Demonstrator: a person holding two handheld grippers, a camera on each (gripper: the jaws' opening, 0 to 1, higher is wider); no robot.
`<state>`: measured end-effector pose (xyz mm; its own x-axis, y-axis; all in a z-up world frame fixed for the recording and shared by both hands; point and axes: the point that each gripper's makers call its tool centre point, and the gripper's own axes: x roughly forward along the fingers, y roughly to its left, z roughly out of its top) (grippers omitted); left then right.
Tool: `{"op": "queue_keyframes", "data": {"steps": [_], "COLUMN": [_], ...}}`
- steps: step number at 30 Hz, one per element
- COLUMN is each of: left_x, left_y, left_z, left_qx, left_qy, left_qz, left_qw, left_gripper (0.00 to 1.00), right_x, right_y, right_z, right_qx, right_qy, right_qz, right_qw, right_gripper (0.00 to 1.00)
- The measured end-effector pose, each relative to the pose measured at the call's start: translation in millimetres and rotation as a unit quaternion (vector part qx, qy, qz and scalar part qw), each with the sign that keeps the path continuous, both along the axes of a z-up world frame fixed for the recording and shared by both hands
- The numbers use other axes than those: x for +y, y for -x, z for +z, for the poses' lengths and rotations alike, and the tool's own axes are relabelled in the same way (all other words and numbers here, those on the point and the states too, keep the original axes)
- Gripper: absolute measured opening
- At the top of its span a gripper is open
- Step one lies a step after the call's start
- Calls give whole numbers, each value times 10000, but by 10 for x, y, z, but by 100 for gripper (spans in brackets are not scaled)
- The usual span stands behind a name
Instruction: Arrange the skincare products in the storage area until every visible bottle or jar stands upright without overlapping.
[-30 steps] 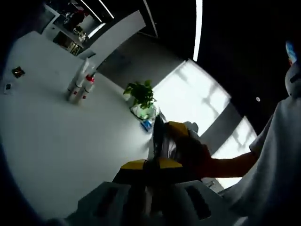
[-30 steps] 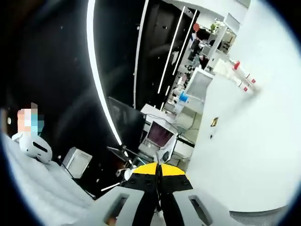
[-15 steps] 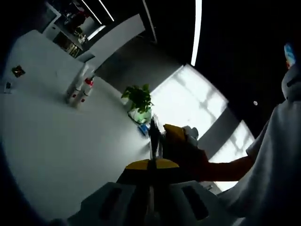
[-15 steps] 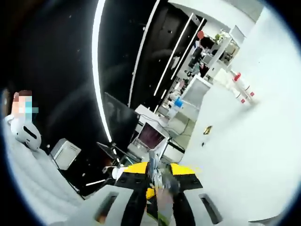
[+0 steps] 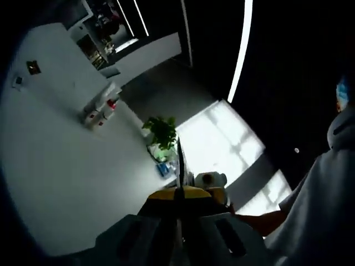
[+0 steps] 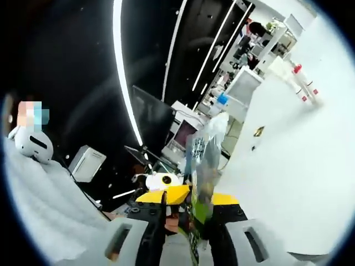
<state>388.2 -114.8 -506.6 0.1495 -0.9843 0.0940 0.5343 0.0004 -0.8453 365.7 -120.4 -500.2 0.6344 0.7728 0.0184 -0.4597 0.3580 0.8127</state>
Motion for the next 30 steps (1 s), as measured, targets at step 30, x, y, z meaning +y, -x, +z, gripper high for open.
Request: {"op": "queue_keyframes", "data": {"steps": [30], "left_x": [-35], "left_y": [27], "left_z": [-9], "left_qx": [328], "left_qy": [55], "left_qz": [-128], "left_qw": [9994], "left_gripper": [1], "right_x": [-320], "right_y": [-100], "right_z": [29], "right_qx": [361], "right_qy": [-648], "right_qz": [-614], "right_qw": [9954], "right_gripper": [0]}}
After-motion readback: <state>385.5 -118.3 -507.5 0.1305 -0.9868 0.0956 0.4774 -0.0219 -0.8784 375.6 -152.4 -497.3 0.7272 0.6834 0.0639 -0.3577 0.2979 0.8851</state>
